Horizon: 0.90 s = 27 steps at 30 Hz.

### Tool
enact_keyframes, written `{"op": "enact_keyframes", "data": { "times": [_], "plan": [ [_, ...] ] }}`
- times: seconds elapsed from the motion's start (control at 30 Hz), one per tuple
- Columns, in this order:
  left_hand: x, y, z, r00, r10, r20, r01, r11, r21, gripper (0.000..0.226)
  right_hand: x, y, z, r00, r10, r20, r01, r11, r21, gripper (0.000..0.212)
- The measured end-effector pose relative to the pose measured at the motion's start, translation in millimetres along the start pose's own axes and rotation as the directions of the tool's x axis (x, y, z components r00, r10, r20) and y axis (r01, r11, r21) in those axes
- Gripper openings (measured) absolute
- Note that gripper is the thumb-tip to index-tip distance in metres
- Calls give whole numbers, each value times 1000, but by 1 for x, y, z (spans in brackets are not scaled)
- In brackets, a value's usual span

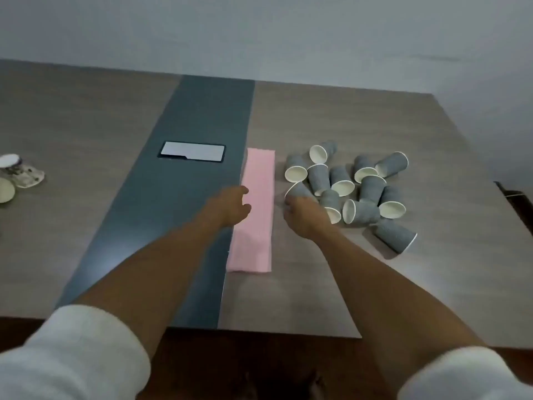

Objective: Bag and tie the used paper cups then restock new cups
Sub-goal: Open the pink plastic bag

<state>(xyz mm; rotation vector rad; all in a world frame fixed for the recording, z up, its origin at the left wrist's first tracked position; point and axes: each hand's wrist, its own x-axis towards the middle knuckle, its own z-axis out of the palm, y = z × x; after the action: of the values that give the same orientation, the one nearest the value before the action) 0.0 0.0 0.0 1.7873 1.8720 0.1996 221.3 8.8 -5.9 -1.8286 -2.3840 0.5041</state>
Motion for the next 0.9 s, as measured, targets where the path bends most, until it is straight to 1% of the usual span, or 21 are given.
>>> {"op": "enact_keyframes", "data": {
  "times": [0.13,0.2,0.27,0.33,0.4,0.43,0.47,0.53,0.57,0.63,0.67,0.73,0.77,0.83,0.9],
  "plan": [
    [-12,-27,29,986,-118,116,118,993,12,66,-13,-6,41,989,51,140,-55,998,26,35],
    [-21,-37,48,976,-148,161,151,989,-4,68,-20,-6,64,978,76,196,-85,996,41,36],
    [-30,-45,62,966,-161,203,170,985,-27,63,-24,-3,86,963,124,238,-141,988,55,41],
    [-36,-54,76,956,-180,231,199,978,-60,53,-27,-3,106,933,208,295,-238,969,70,56],
    [-39,-60,89,951,-197,239,231,966,-120,51,-29,-5,124,895,292,337,-345,932,108,74],
    [-39,-62,95,951,-208,230,245,959,-146,51,-30,-5,131,882,307,356,-374,917,137,77],
    [-39,-65,100,950,-223,219,262,950,-172,51,-31,-6,138,877,301,375,-386,906,177,73],
    [-37,-68,106,944,-261,201,307,919,-249,55,-31,-5,149,891,262,370,-371,890,265,39],
    [-35,-69,107,943,-274,191,321,900,-294,59,-29,-4,151,899,253,358,-368,879,302,30],
    [-31,-67,102,943,-291,164,332,867,-371,57,-25,-1,148,909,257,329,-368,864,343,36],
    [-28,-63,95,947,-289,143,322,858,-400,49,-22,-1,139,917,257,305,-361,861,358,38],
    [-22,-59,81,952,-290,102,304,843,-443,25,-14,-1,124,935,241,260,-329,862,385,43],
    [-20,-57,76,952,-294,86,299,833,-466,23,-11,0,118,941,236,244,-318,865,389,45],
    [-15,-47,57,959,-284,14,252,826,-504,37,-2,-1,94,955,231,188,-289,871,398,43],
    [-12,-35,33,963,-263,-65,184,812,-553,38,6,-2,66,953,268,142,-303,848,434,36]
  ]
}}
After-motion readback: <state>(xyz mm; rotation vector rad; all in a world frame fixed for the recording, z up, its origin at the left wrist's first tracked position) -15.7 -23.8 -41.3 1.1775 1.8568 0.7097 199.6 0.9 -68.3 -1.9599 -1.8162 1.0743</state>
